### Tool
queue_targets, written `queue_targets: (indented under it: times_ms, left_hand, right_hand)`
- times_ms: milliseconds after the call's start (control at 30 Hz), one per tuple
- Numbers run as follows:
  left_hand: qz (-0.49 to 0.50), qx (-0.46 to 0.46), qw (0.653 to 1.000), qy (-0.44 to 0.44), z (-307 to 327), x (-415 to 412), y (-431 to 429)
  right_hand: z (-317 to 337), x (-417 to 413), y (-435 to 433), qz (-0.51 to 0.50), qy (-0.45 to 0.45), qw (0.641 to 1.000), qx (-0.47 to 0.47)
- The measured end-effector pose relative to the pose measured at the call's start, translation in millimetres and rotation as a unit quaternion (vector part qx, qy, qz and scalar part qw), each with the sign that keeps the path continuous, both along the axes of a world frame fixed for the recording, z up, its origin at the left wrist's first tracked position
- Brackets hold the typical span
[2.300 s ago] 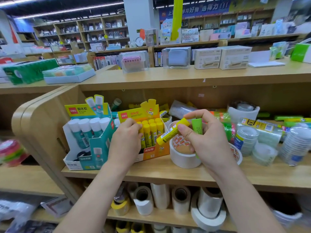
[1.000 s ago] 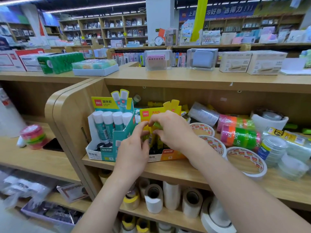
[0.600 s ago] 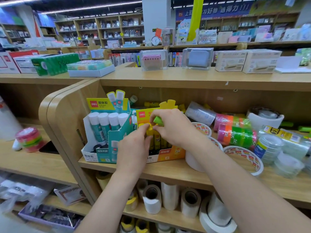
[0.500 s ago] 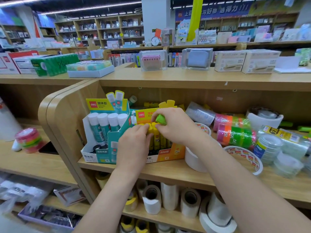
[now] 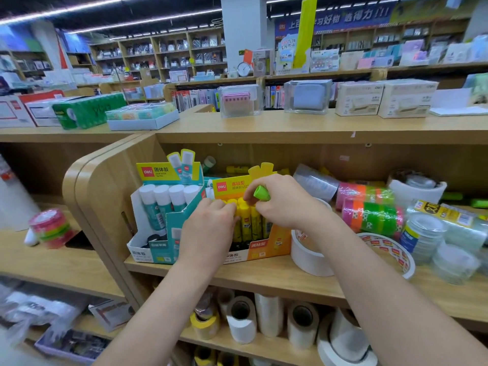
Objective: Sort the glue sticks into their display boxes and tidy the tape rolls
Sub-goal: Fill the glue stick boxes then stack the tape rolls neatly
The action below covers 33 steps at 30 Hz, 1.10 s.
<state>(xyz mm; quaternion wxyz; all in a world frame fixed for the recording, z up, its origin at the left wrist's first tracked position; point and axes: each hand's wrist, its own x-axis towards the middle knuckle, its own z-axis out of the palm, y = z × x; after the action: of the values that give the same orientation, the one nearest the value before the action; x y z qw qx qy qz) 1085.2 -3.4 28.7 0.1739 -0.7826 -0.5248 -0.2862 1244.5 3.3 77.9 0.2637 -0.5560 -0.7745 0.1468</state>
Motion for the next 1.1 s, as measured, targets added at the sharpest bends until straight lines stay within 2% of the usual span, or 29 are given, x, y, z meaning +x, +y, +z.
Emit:
queue_targets:
  times_ms: [100,167,200,267,300,367,400,467,567,633,700,767,833,900,933,1100]
  left_hand:
    - [0.014,-0.002,0.999,0.038,4.2,-1.9,-1.6]
    - [0.023,-0.013,0.998,0.06,8.5,-2.8,-3.2]
    - [0.026,-0.02,0.997,0.063,10.0,-2.9,-3.3]
    - [0.021,-0.033,0.999,0.038,10.7,-1.3,-5.4]
    - [0.014,-0.041,0.999,0.01,11.6,0.3,-8.1]
    - [-0.023,-0.04,0.995,-0.09,16.6,4.4,-17.6]
    - [-0.053,-0.049,0.985,-0.159,19.8,6.4,-23.7]
    - [-0.131,-0.12,0.942,-0.286,26.4,13.8,-36.8]
    - [-0.23,-0.235,0.853,-0.406,33.1,29.9,-51.5]
    - [-0.252,-0.251,0.813,-0.46,33.9,35.8,-55.0]
    - [-0.253,-0.226,0.811,-0.478,33.9,34.0,-55.4]
    - [-0.244,-0.18,0.83,-0.468,36.8,25.0,-52.8]
    - [-0.227,-0.139,0.845,-0.463,44.1,10.8,-47.7]
    - [-0.207,-0.116,0.863,-0.446,52.3,-2.6,-42.6]
    - [-0.195,-0.112,0.873,-0.434,55.5,-7.9,-40.8]
    - [-0.135,-0.118,0.914,-0.364,60.8,-26.4,-33.6]
  right_hand:
    - [-3.6,4.6,0.4,-0.023,0.069,0.997,0.008]
    - [-1.3,8.4,-5.6,-0.047,0.22,0.974,0.019]
    - [1.6,10.6,-10.1,-0.051,0.335,0.941,0.005]
    - [6.3,15.4,-20.1,-0.034,0.535,0.842,-0.052]
    - [5.8,18.6,-24.0,-0.016,0.591,0.803,-0.074]
    - [2.5,23.4,-30.6,0.019,0.639,0.761,-0.108]
    - [0.3,24.8,-33.0,0.035,0.65,0.75,-0.12]
    - [-2.2,24.9,-36.4,0.056,0.671,0.727,-0.135]
    - [-4.3,21.5,-39.5,0.086,0.702,0.692,-0.144]
    - [-8.1,20.0,-40.4,0.102,0.704,0.686,-0.152]
    - [-10.8,17.8,-43.0,0.103,0.701,0.689,-0.153]
    - [-11.9,15.6,-46.3,0.084,0.682,0.713,-0.14]
    - [-10.6,14.0,-49.4,0.058,0.626,0.77,-0.104]
    - [-8.1,13.7,-50.4,0.022,0.508,0.86,-0.039]
    - [-6.9,13.6,-49.9,0.01,0.453,0.891,-0.009]
    - [-2.7,7.1,-45.4,-0.021,0.222,0.971,0.086]
